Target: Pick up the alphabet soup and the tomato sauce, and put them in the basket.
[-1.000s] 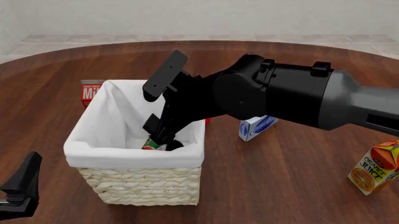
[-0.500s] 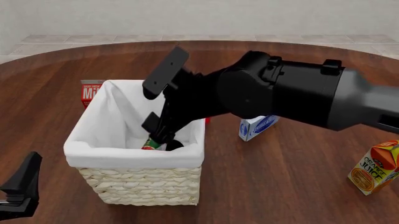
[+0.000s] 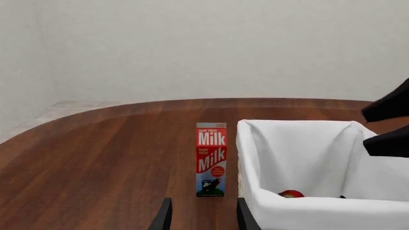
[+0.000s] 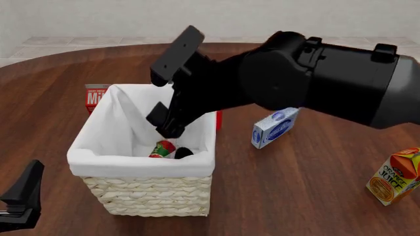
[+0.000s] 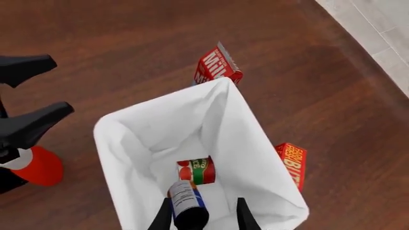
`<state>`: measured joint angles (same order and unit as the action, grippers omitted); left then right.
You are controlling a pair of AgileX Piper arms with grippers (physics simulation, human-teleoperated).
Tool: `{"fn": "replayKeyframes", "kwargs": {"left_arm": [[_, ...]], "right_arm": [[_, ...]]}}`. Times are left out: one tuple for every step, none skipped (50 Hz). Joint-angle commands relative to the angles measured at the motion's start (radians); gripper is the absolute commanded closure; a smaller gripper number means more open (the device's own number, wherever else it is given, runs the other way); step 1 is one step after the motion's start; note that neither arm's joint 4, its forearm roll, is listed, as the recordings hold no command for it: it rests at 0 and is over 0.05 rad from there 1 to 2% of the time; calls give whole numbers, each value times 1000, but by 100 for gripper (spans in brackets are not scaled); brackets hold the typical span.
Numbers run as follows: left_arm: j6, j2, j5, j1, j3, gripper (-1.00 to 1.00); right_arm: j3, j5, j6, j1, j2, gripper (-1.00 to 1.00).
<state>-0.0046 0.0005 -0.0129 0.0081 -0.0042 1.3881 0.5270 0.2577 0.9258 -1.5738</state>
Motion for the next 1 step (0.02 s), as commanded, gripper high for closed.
{"fn": "replayKeyframes", "kwargs": {"left_arm": [[0,0,0,0,0,-100]], "right_arm": [[11,12,2,4,21,-100]]}}
